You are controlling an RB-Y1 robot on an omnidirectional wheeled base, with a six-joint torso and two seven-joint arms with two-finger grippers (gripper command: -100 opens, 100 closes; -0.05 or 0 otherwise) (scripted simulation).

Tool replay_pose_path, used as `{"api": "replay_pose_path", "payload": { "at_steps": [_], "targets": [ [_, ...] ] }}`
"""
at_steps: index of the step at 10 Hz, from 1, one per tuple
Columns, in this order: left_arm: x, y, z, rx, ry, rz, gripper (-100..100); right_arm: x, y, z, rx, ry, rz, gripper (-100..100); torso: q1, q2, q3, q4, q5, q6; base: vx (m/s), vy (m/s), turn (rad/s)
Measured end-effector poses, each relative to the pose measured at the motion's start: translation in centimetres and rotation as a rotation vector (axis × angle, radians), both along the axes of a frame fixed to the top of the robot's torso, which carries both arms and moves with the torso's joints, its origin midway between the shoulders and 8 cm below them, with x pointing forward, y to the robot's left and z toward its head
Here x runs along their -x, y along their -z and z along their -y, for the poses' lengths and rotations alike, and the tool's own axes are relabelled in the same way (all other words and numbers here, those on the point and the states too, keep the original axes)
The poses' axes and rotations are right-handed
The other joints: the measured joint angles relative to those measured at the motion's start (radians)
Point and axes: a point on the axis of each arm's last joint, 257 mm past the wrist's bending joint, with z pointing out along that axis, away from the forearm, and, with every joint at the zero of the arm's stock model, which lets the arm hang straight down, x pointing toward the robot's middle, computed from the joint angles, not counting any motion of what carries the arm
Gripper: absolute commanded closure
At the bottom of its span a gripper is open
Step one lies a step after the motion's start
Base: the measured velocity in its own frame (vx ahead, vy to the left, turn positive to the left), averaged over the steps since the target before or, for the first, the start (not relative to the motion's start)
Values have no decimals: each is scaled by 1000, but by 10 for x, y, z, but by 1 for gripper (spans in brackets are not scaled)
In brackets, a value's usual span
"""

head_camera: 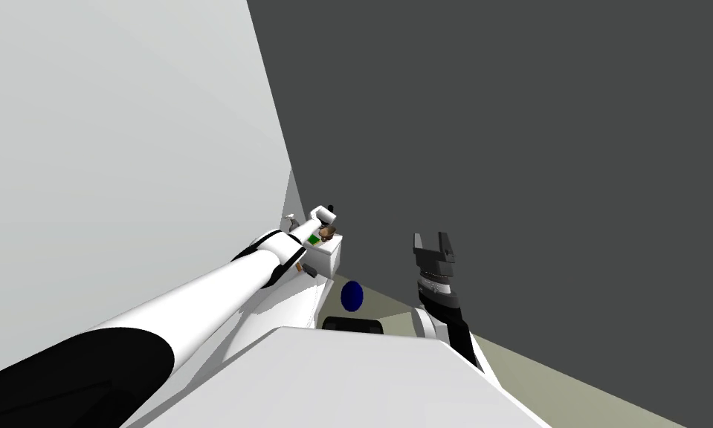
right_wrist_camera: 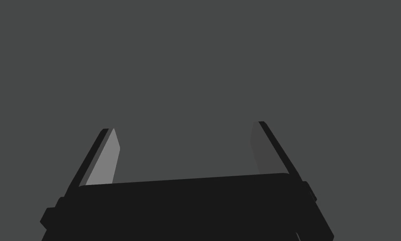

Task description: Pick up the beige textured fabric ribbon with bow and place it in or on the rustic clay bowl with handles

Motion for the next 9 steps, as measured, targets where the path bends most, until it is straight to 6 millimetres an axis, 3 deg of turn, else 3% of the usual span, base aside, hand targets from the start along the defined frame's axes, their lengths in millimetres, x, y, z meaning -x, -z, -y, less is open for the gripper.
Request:
{"api": "replay_pose_path", "payload": {
  "at_steps": [2, 3, 4, 9],
  "targets": [
    [0, 0, 0, 0, 0, 0, -100, 0, 0, 0, 0, 0, 0, 0, 0, 0, 0, 0, 0, 0, 0, 0, 0],
    [0, 0, 0, 0, 0, 0, 0, 0, 0, 0, 0, 0, 0, 0, 0, 0, 0, 0, 0, 0, 0, 0, 0],
    [0, 0, 0, 0, 0, 0, -100, 0, 0, 0, 0, 0, 0, 0, 0, 0, 0, 0, 0, 0, -54, 6, -251],
    [-2, -37, -47, -4, -71, 14, -100, 0, 0, 0, 0, 0, 0, 0, 1, 5, 3, 1, 0, 1, -63, 10, -124]
  ]
}}
